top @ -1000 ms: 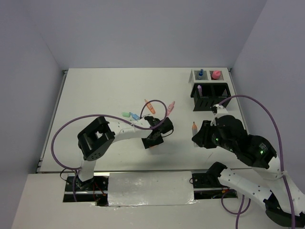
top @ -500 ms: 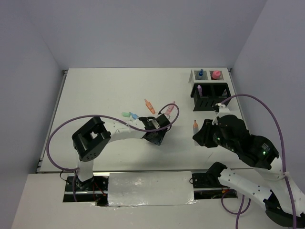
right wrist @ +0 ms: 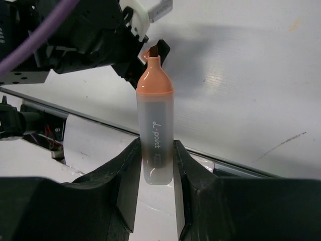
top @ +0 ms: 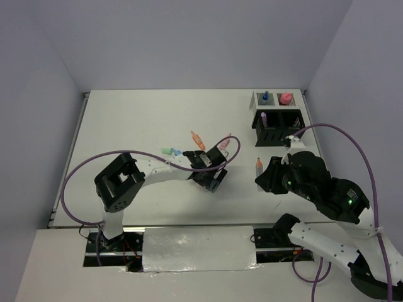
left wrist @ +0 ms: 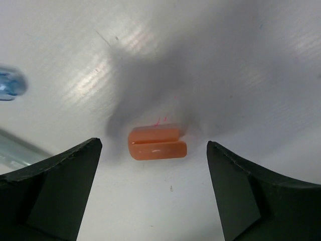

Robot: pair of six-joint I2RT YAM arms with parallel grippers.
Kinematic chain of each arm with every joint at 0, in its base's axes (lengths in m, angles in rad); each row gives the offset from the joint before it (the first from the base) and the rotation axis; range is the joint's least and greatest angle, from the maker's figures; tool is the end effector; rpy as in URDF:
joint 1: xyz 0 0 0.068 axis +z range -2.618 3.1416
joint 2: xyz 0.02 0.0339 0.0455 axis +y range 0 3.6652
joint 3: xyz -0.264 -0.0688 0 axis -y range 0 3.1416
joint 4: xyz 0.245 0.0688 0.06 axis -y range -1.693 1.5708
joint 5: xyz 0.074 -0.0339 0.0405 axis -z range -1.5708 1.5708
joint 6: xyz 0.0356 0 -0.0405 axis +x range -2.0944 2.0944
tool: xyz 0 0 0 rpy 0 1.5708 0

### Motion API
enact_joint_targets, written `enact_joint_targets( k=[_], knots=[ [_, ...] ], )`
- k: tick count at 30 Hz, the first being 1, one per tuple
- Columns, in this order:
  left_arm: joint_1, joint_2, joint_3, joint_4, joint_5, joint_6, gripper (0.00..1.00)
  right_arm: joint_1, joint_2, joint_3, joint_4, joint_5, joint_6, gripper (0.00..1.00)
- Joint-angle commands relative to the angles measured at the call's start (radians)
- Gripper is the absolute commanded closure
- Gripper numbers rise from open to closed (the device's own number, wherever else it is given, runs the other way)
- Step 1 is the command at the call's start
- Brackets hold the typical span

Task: Sort the stationery into containers
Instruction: Pick up the pen cap from the center of the board.

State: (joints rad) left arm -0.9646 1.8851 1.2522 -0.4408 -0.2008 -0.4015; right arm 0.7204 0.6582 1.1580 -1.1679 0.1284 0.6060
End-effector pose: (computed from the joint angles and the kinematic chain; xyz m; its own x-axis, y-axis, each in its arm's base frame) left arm 0.2261 -0.3137 0.1723 -0.7545 0.4162 -0.5075 0.4957 0.8681 -0.0250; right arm 0.0656 0.0515 0.3773 -0.7123 0.1264 -0.6904 -0.2105 0.8999 0.3819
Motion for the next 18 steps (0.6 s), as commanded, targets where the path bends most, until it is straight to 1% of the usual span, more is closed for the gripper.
enact_joint_targets(
  k=[1, 2, 3, 4, 5, 6, 7, 8, 9, 10, 11, 13, 14, 15, 16, 17, 18],
  knots=[
    [0.006, -0.084, 0.116, -0.047, -0.083, -0.045, 0.01, 0.007, 0.004, 0.045, 0.017, 0.028, -0.003, 0.81],
    [0.006, -0.089, 0.146, -0.064, -0.1, -0.066, 0.01, 0.008, 0.011, 0.051, 0.019, 0.03, -0.008, 0.81],
    [0.006, -0.086, 0.214, -0.12, -0.121, -0.129, 0.01, 0.007, 0.014, 0.061, 0.017, 0.036, -0.012, 0.81],
    [0.006, -0.072, 0.246, -0.153, -0.173, -0.175, 0.01, 0.007, 0.015, 0.066, 0.02, 0.037, -0.018, 0.81],
    [0.007, -0.057, 0.28, -0.188, -0.193, -0.3, 0.01, 0.005, 0.021, 0.072, 0.02, 0.04, -0.021, 0.81],
    [0.007, -0.041, 0.346, -0.215, -0.209, -0.366, 0.01, 0.007, 0.021, 0.08, 0.024, 0.042, -0.023, 0.81],
    [0.003, 0.009, 0.386, -0.302, -0.203, -0.417, 0.01, 0.005, 0.021, 0.08, 0.03, 0.039, -0.029, 0.81],
    [-0.015, 0.043, 0.489, -0.373, -0.239, -0.554, 0.01, 0.007, 0.023, 0.077, 0.04, 0.031, -0.032, 0.81],
    [-0.019, 0.078, 0.551, -0.489, -0.267, -0.668, 0.01, 0.007, 0.024, 0.072, 0.043, 0.03, -0.035, 0.81],
    [-0.019, 0.136, 0.594, -0.653, -0.267, -0.75, 0.01, 0.007, 0.029, 0.071, 0.043, 0.03, -0.046, 0.81],
    [-0.02, 0.155, 0.651, -0.712, -0.262, -0.904, 0.01, 0.007, 0.032, 0.071, 0.042, 0.028, -0.049, 0.81],
    [-0.037, 0.167, 0.662, -0.809, -0.246, -1.064, 0.01, 0.007, 0.026, 0.066, 0.043, 0.024, -0.064, 0.81],
    [-0.04, 0.167, 0.649, -0.838, -0.197, -1.22, 0.01, 0.007, 0.02, 0.059, 0.047, 0.022, -0.069, 0.81],
    [-0.048, 0.16, 0.639, -0.866, -0.175, -1.303, 0.01, 0.007, 0.015, 0.052, 0.048, 0.019, -0.08, 0.81],
    [-0.066, 0.152, 0.629, -0.869, -0.163, -1.353, 0.01, 0.005, 0.014, 0.048, 0.05, 0.016, -0.084, 0.81],
    [-0.075, 0.14, 0.613, -0.868, -0.164, -1.446, 0.01, 0.007, 0.011, 0.034, 0.056, 0.001, -0.087, 0.81],
    [-0.088, 0.14, 0.612, -0.88, -0.179, -1.499, 0.01, 0.007, 0.009, 0.025, 0.057, -0.013, -0.089, 0.81]
  ],
)
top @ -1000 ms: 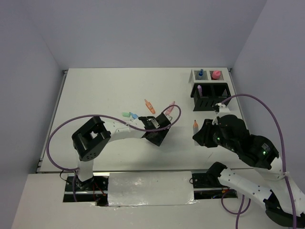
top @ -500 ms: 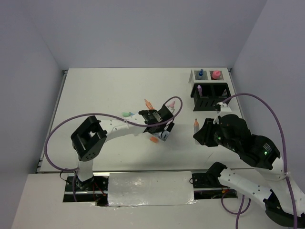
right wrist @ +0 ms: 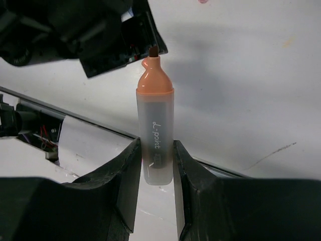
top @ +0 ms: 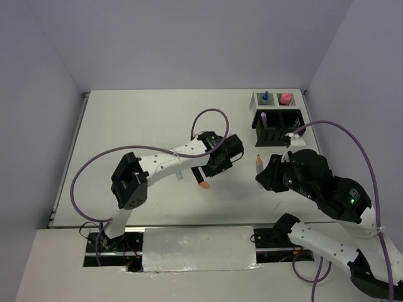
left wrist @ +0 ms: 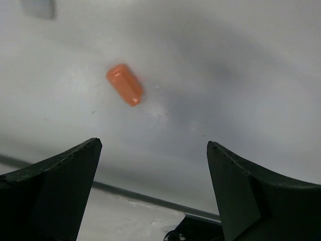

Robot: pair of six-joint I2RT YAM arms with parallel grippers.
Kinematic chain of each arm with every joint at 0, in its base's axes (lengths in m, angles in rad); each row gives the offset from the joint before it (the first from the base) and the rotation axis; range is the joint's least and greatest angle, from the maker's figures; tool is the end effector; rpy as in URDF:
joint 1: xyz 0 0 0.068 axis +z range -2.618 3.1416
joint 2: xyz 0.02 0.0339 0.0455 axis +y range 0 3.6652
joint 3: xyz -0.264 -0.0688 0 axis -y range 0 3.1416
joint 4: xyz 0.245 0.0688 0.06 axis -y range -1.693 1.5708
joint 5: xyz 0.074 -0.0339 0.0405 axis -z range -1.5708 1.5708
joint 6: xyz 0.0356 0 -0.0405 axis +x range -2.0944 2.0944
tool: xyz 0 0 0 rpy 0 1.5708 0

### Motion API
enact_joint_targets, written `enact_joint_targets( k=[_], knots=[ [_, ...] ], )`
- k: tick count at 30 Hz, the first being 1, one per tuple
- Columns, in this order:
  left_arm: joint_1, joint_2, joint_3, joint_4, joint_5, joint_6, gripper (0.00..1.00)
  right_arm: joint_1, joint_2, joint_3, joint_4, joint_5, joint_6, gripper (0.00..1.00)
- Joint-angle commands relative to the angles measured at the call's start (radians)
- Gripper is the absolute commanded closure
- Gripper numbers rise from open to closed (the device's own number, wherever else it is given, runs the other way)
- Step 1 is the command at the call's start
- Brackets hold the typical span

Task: Sort the stationery into containers
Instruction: Pick up the pen cap from the center of the board.

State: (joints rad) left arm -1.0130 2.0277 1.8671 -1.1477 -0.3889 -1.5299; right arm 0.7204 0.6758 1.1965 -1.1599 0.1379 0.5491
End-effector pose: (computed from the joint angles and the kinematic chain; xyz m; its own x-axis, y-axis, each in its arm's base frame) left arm 0.2315 -0.3455 0.2672 -0.7533 -0.5393 -0.3765 -0.4808 0.8421 -0.2443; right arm 0.0667 0.0520 0.3874 -0.6802 0.0908 -0.7274 -0.2526 0.9025 0.3489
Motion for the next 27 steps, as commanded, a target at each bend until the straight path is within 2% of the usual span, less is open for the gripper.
enact_joint_targets(
  k=[1, 4, 7, 16, 27],
  knots=[
    [-0.051, -0.006, 0.0, -0.185, -0.007, -0.436, 0.01, 0.007, -0.012, -0.021, 0.058, -0.038, -0.034, 0.81],
    [-0.033, 0.003, -0.012, -0.204, -0.016, -0.487, 0.01, 0.007, -0.031, -0.054, 0.068, -0.083, -0.034, 0.81],
    [-0.009, 0.009, -0.087, -0.133, 0.028, -0.483, 0.01, 0.008, -0.056, -0.072, 0.068, -0.104, -0.046, 0.81],
    [0.013, -0.021, -0.238, 0.009, 0.021, -0.503, 0.04, 0.007, -0.084, -0.063, 0.037, -0.132, -0.098, 0.81],
    [0.027, 0.048, -0.261, 0.101, 0.041, -0.483, 0.11, 0.007, -0.082, -0.049, 0.009, -0.164, -0.13, 0.81]
  ],
)
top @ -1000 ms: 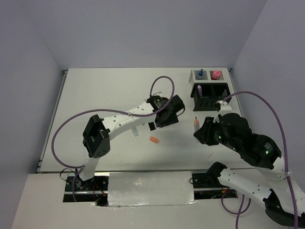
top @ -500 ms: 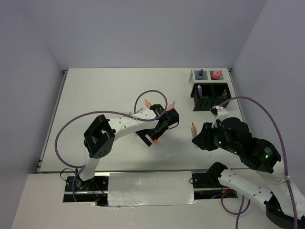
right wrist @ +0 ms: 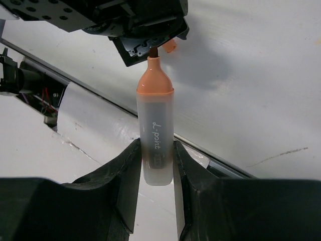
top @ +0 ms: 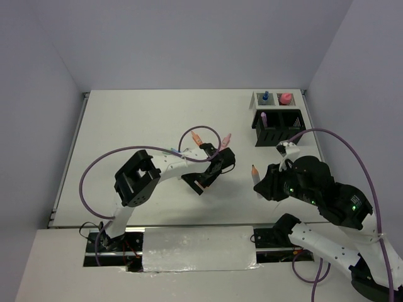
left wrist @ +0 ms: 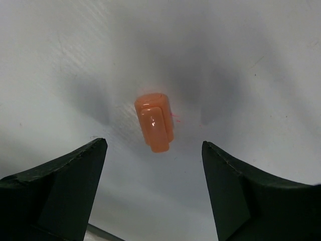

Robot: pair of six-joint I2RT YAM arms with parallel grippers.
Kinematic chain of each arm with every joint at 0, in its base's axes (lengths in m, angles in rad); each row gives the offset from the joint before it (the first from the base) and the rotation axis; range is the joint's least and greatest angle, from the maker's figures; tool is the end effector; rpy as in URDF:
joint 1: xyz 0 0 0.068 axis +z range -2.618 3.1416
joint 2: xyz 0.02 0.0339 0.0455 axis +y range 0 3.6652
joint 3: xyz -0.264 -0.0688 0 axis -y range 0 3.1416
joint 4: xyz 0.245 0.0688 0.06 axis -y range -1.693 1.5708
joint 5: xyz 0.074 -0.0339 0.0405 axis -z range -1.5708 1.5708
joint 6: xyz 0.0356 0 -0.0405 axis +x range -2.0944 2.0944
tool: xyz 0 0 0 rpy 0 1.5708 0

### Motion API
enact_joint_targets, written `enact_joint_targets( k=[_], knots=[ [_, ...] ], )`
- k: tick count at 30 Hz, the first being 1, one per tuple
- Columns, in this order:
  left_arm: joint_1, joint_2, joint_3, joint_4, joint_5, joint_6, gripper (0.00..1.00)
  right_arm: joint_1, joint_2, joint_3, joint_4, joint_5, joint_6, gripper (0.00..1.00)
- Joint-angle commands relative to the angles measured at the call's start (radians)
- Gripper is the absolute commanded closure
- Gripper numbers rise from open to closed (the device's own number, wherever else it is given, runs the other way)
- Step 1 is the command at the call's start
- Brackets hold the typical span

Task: Sort the stationery into containers
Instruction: Pick up the pen cap from the center of the board.

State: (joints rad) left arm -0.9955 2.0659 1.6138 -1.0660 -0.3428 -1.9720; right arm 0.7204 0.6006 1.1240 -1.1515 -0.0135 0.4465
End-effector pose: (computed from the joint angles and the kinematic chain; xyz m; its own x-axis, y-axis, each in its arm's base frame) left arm 0.2264 -0.3272 0.1854 -0.5064 -0.8126 -0.2884 -0.8050 0.5654 -0.1796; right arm 0.0546 0.0486 0.3727 -0.6867 -0.0283 -0.7264 -0.4117 0.8387 0.3566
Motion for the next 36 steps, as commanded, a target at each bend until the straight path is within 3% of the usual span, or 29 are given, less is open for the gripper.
enact_joint_targets(
  k=[1, 16, 19, 22, 25, 26, 29, 30, 33, 36],
  knots=[
    [0.012, 0.01, -0.009, 0.02, -0.004, -0.041, 0.11, 0.007, -0.009, 0.022, 0.001, -0.014, -0.026, 0.81],
    [0.037, 0.083, -0.014, 0.012, 0.027, 0.028, 0.31, 0.008, 0.001, 0.005, 0.018, -0.032, -0.032, 0.81],
    [0.035, 0.088, -0.008, 0.024, 0.047, 0.033, 0.49, 0.008, 0.001, 0.008, 0.018, -0.034, -0.032, 0.81],
    [0.028, 0.089, 0.003, 0.02, 0.054, 0.035, 0.58, 0.008, -0.004, 0.007, 0.019, -0.042, -0.031, 0.81],
    [0.017, 0.077, 0.001, 0.014, 0.062, 0.03, 0.85, 0.008, -0.009, 0.002, 0.026, -0.065, -0.029, 0.81],
    [0.014, 0.069, -0.003, 0.011, 0.062, 0.025, 0.89, 0.01, -0.009, 0.0, 0.03, -0.072, -0.031, 0.81],
    [0.008, -0.033, -0.058, 0.11, -0.001, 0.094, 0.98, 0.01, -0.015, -0.009, 0.044, -0.126, -0.038, 0.81],
    [0.011, -0.115, -0.077, 0.212, -0.054, 0.131, 0.98, 0.011, -0.024, -0.015, 0.052, -0.146, -0.048, 0.81],
    [0.056, -0.321, -0.179, 0.45, -0.085, 0.502, 1.0, 0.011, -0.05, -0.053, 0.108, -0.2, -0.057, 0.82],
    [0.148, -0.561, -0.314, 0.765, -0.003, 0.718, 1.0, 0.011, -0.026, -0.073, 0.194, -0.264, -0.033, 0.82]
  ],
)
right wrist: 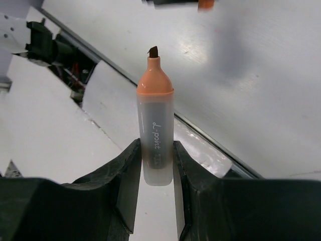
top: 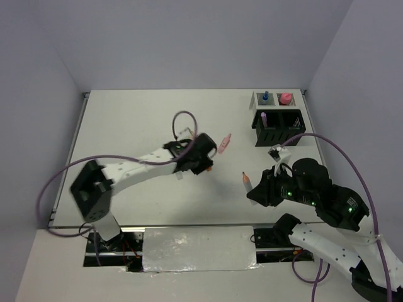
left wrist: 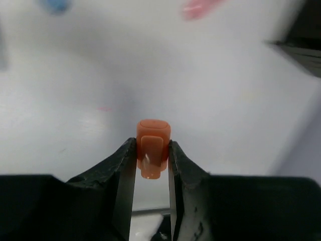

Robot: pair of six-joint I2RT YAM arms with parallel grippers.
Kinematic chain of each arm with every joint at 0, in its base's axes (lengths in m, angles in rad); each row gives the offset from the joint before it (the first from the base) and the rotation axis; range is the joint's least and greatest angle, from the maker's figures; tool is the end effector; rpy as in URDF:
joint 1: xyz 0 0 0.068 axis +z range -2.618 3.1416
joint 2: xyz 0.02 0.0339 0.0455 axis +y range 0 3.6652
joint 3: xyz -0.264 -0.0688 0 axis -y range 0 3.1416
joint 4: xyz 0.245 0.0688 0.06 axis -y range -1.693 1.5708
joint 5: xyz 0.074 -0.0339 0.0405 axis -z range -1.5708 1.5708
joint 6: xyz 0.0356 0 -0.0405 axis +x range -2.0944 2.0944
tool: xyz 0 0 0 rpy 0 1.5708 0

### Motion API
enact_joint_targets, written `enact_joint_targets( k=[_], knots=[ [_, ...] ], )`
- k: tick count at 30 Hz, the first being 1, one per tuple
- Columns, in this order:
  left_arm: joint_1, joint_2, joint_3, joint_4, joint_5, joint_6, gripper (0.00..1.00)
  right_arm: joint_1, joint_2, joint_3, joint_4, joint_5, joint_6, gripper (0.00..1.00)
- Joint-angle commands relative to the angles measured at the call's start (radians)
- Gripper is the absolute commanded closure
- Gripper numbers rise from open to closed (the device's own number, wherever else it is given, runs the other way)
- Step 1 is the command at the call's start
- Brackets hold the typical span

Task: Sort the stationery into containers
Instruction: Pick up the pen cap from the center of the board, then close the pen cap on the pen.

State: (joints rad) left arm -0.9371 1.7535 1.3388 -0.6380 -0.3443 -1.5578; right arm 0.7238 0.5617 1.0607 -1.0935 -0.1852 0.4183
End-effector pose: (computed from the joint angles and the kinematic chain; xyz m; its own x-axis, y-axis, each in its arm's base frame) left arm 0.2285 -0.2907 0.2359 -0.6662 -0.6829 -0.2996 -0.5058 0.7090 -0.4914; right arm 0.0506 0.0534 0.3630 -0.6943 -0.0808 -0.7151 -0.5288 0.7313 0.4308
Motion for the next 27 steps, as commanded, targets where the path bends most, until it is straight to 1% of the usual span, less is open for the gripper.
enact_joint_targets(
  k=[1, 2, 3, 4, 6, 7, 8, 9, 10, 11, 12, 13, 15, 18, 19, 21, 24, 27],
  knots=[
    [0.121, -0.306, -0.1, 0.495, 0.119, 0.426, 1.0, 0.008, 0.024, -0.01, 0.196, -0.112, 0.005, 0.84],
    [0.156, -0.397, -0.124, 0.565, 0.187, 0.479, 0.99, 0.009, 0.058, -0.013, 0.23, -0.147, 0.035, 0.85],
    [0.226, -0.431, -0.136, 0.622, 0.262, 0.566, 0.98, 0.009, 0.079, -0.013, 0.268, -0.163, 0.052, 0.86],
    [0.26, -0.46, -0.144, 0.723, 0.421, 0.6, 0.98, 0.009, 0.099, -0.019, 0.358, -0.18, 0.075, 0.86],
    [0.341, -0.503, -0.13, 0.78, 0.571, 0.668, 0.98, 0.009, 0.162, -0.021, 0.458, -0.232, 0.181, 0.86],
    [0.36, -0.511, -0.109, 0.805, 0.641, 0.685, 1.0, 0.009, 0.176, -0.039, 0.597, -0.258, 0.221, 0.86],
    [0.374, -0.517, -0.102, 0.863, 0.769, 0.697, 1.0, 0.009, 0.188, -0.056, 0.674, -0.281, 0.316, 0.86],
    [0.411, -0.528, -0.095, 0.889, 0.828, 0.687, 1.0, 0.008, 0.205, -0.074, 0.761, -0.301, 0.365, 0.86],
    [0.428, -0.531, -0.092, 0.938, 0.896, 0.667, 1.0, 0.012, 0.211, -0.111, 0.916, -0.333, 0.407, 0.86],
    [0.446, -0.532, -0.093, 0.998, 0.957, 0.639, 1.0, 0.017, 0.228, -0.12, 0.969, -0.339, 0.469, 0.86],
    [0.469, -0.537, -0.086, 1.087, 1.043, 0.589, 1.0, 0.022, 0.234, -0.125, 1.007, -0.333, 0.487, 0.86],
    [0.475, -0.539, -0.081, 1.125, 1.076, 0.567, 1.0, 0.041, 0.236, -0.122, 1.047, -0.306, 0.491, 0.86],
    [0.477, -0.543, -0.067, 1.213, 1.111, 0.509, 1.0, 0.058, 0.236, -0.102, 1.058, -0.281, 0.481, 0.86],
    [0.477, -0.552, -0.072, 1.348, 1.122, 0.426, 0.98, 0.062, 0.234, -0.123, 1.09, -0.306, 0.482, 0.87],
    [0.477, -0.555, -0.072, 1.365, 1.116, 0.421, 0.97, 0.062, 0.234, -0.131, 1.124, -0.318, 0.481, 0.87],
    [0.474, -0.558, -0.069, 1.377, 1.096, 0.403, 0.95, 0.062, 0.228, -0.139, 1.136, -0.335, 0.478, 0.88],
    [0.463, -0.548, -0.067, 1.394, 1.11, 0.386, 0.95, 0.062, 0.231, -0.114, 1.143, -0.364, 0.438, 0.89],
    [0.443, -0.569, -0.087, 1.351, 1.088, 0.412, 0.94, 0.062, 0.239, -0.079, 1.129, -0.364, 0.387, 0.89]
  ],
)
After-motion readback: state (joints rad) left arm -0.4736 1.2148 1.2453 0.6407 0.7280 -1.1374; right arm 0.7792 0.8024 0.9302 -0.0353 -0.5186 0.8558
